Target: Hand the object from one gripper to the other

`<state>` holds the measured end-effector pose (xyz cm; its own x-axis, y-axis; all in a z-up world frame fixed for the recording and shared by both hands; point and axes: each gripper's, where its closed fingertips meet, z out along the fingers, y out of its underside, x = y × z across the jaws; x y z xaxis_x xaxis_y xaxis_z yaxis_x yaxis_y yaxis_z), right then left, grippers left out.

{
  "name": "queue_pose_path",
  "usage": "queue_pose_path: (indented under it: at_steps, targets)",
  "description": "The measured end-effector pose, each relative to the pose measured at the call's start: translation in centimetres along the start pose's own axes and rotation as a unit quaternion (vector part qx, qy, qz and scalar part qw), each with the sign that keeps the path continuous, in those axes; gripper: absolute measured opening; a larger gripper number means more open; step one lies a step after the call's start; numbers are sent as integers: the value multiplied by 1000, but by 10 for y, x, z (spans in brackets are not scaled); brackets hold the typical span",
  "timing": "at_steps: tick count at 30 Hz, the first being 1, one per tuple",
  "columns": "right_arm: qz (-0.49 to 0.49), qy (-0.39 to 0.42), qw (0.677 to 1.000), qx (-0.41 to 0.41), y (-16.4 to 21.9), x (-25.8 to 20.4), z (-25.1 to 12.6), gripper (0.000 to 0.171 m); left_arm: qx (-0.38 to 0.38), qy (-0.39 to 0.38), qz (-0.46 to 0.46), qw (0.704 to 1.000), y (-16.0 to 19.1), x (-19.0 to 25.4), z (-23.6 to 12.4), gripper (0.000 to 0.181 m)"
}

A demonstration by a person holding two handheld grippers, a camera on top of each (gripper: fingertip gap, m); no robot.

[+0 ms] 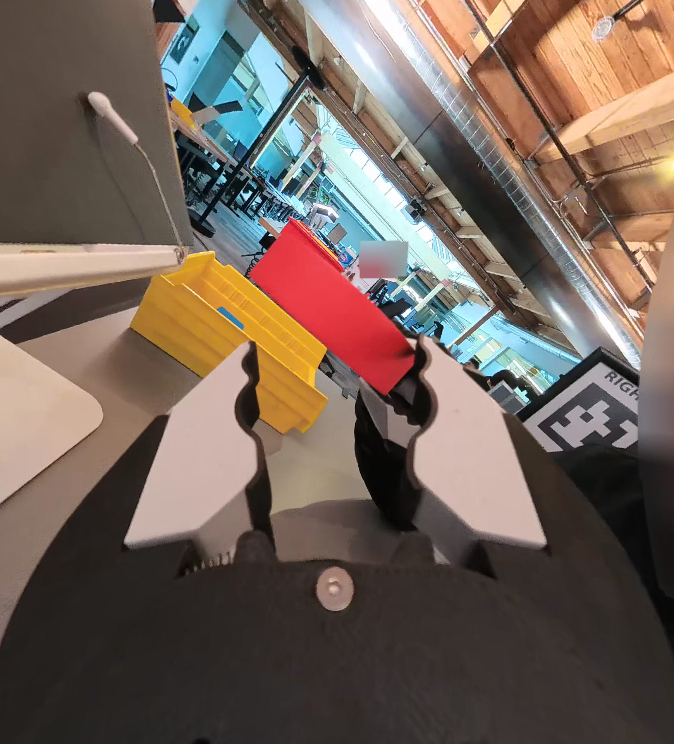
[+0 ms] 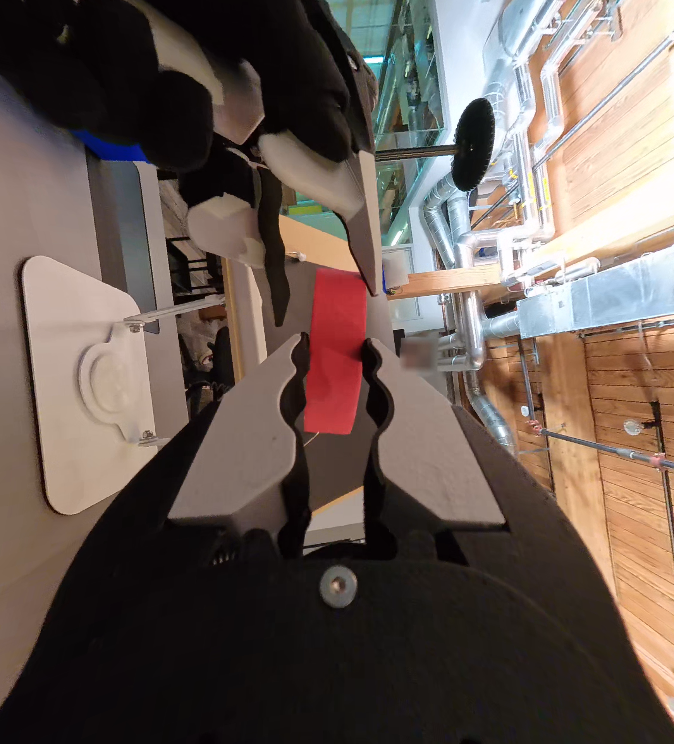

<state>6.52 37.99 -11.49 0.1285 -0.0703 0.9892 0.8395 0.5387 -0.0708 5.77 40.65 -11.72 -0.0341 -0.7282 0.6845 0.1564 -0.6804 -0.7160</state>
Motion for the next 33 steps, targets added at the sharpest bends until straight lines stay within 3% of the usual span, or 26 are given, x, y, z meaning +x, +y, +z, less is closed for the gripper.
queue_pose_path:
  at_steps: [3, 8, 16, 17, 18, 20, 24, 27, 30, 33]
  targets:
    - [-13, -9, 1000, 2, -2, -13, 4, 24, -10, -11, -16, 1000, 4, -8, -1, 66]
    - [-23, -22, 999, 18, -17, -28, 7, 24, -20, -14, -24, 999, 9, -14, -2, 60]
    - [-5, -32, 999, 19, -9, -36, 11, 24, -15, -31, -25, 999, 9, -21, -3, 51]
    - [6, -47, 999, 26, -10, -39, 11, 36, -12, -33, -19, 999, 7, -21, -3, 48]
    - [21, -54, 998, 35, -11, -39, 11, 48, -12, -29, -7, 999, 6, -18, -4, 37]
    - [62, -72, 994, 59, -15, -36, 7, 55, -17, -31, 13, 999, 6, -15, -5, 32]
    - [152, -103, 979, 86, -12, -21, 0, 51, -29, -25, 68, 997, 4, -6, -9, 27]
    - [277, -143, 945, 96, -4, -15, -1, 55, -47, -21, 90, 995, 8, 0, -9, 27]
    - [353, -163, 917, 93, 9, -16, 2, 60, -113, -5, 137, 984, 29, 12, -4, 27]
    - [378, -179, 901, 113, 8, -17, 0, 45, -166, 15, 185, 968, 50, 29, 4, 26]
